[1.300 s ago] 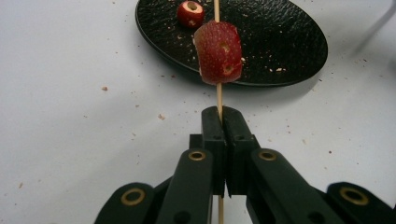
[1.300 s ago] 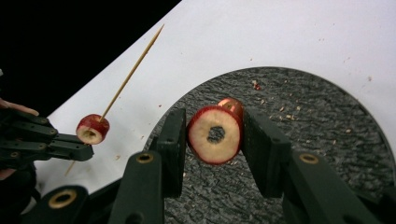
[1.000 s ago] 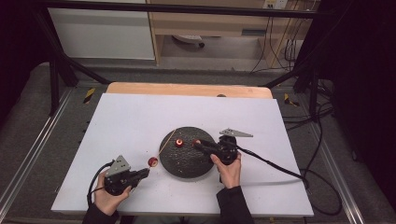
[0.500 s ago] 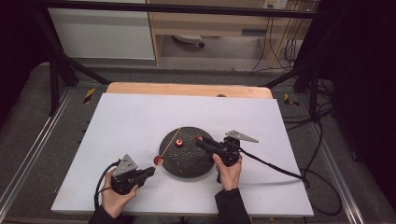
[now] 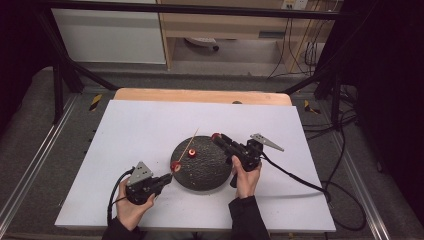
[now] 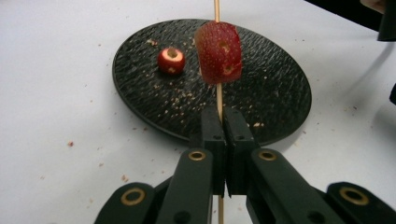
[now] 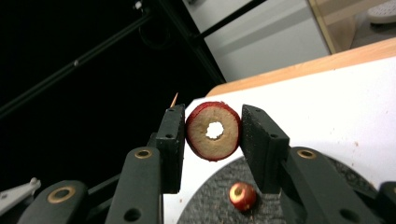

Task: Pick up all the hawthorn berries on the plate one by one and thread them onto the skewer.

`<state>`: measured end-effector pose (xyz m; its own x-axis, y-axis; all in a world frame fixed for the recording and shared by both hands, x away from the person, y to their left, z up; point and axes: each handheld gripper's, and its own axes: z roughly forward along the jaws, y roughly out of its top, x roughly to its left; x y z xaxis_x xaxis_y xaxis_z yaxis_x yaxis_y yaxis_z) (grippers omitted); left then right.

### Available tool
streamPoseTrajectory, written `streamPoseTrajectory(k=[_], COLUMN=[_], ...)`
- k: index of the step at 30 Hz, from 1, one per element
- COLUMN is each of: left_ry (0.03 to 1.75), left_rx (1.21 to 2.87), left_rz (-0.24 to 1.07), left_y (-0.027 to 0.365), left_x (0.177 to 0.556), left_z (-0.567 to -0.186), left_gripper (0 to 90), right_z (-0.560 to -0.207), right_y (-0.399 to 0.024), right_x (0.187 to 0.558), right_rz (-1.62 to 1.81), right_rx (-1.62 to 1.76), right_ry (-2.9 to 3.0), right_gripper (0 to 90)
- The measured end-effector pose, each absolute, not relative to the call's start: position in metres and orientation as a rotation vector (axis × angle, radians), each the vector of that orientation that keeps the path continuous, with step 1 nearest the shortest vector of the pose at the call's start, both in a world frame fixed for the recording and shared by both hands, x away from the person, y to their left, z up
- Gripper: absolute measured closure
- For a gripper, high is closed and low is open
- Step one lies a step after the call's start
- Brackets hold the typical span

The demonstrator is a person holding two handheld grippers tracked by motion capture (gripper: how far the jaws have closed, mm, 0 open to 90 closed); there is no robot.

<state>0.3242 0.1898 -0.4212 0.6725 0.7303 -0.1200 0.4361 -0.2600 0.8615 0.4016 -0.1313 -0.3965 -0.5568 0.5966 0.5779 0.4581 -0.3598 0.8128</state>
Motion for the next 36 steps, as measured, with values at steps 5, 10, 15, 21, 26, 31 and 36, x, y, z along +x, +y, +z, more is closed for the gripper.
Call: streamPoseTrajectory(k=[5,10,15,21,26,31,36], left_ry=[0.907,0.907,0.905,0.902,0.893,0.883,0.876], left_rx=[1.899,1.894,1.888,1.892,1.896,1.904,1.901], left_rz=[0.379,0.382,0.385,0.382,0.372,0.369,0.364], left_y=[0.182,0.177,0.172,0.165,0.158,0.153,0.149], left_x=[0.326,0.327,0.328,0.328,0.328,0.328,0.327], left_z=[-0.420,-0.421,-0.419,-0.420,-0.421,-0.422,-0.422], left_gripper=[88.3,88.3,88.3,88.3,88.3,88.3,88.3], right_z=[-0.394,-0.391,-0.390,-0.387,-0.385,-0.384,-0.383], right_y=[-0.131,-0.130,-0.130,-0.133,-0.134,-0.135,-0.136], right_x=[0.406,0.409,0.414,0.420,0.424,0.426,0.428], right_rz=[2.101,2.121,2.138,2.163,2.179,2.190,2.211], right_rx=[1.424,1.429,1.443,1.456,1.467,1.476,1.476], right_ry=[1.657,1.614,1.585,1.533,1.506,1.484,1.459], right_gripper=[61.7,61.7,61.7,61.7,61.7,61.7,61.7])
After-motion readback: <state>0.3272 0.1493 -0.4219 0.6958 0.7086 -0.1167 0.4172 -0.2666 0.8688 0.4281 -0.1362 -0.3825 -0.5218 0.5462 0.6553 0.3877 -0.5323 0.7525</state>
